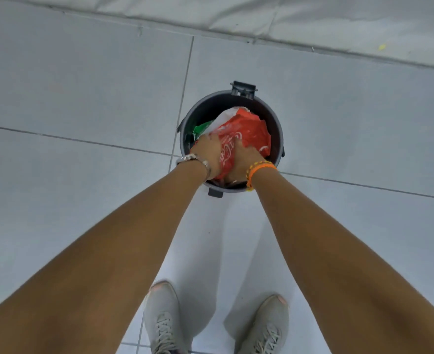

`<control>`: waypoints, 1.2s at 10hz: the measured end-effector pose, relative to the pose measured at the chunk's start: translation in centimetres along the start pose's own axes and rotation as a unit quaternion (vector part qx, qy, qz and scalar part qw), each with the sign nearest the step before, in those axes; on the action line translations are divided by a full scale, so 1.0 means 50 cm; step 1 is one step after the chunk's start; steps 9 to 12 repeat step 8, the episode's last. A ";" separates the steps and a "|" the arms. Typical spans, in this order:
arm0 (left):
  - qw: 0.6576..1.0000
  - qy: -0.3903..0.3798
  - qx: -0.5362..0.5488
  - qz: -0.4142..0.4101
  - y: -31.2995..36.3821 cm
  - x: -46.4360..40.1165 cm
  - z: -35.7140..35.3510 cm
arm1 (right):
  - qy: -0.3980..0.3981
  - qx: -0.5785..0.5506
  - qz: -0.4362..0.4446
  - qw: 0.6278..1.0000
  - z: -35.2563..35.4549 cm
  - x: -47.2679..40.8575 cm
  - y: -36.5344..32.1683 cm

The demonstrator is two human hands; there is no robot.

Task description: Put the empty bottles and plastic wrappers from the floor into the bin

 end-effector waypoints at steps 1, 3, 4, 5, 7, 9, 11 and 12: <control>0.995 0.077 0.061 -0.001 -0.047 0.029 0.058 | 0.023 0.016 0.021 0.999 0.035 0.027 0.014; 0.994 0.080 -0.008 -0.076 -0.044 0.029 0.110 | 0.129 0.174 0.197 0.956 0.095 0.046 0.017; 0.992 0.030 -0.092 -0.080 -0.024 0.020 0.065 | 0.086 0.294 0.186 0.934 0.071 -0.009 -0.005; 0.990 0.014 -0.137 -0.034 -0.015 0.023 0.008 | 0.013 0.344 0.127 0.930 0.010 -0.060 -0.006; 0.996 0.047 -0.062 -0.047 -0.013 0.038 -0.017 | 0.014 0.314 0.107 0.943 -0.012 -0.076 -0.007; 0.994 0.096 0.039 -0.045 -0.019 0.054 0.030 | 0.119 0.254 0.142 0.949 0.022 -0.009 -0.007; 0.994 0.096 0.039 -0.045 -0.019 0.054 0.030 | 0.119 0.254 0.142 0.949 0.022 -0.009 -0.007; 0.994 0.096 0.039 -0.045 -0.019 0.054 0.030 | 0.119 0.254 0.142 0.949 0.022 -0.009 -0.007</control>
Point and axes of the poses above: each hand's wrist, its own x-axis away from the middle knuckle, its own z-axis out of the back of the hand, y = z × x, the point moved 3 cm from there along -x, towards the middle knuckle, and after that the axes turned 1 degree about y, right-handed, at the moved point
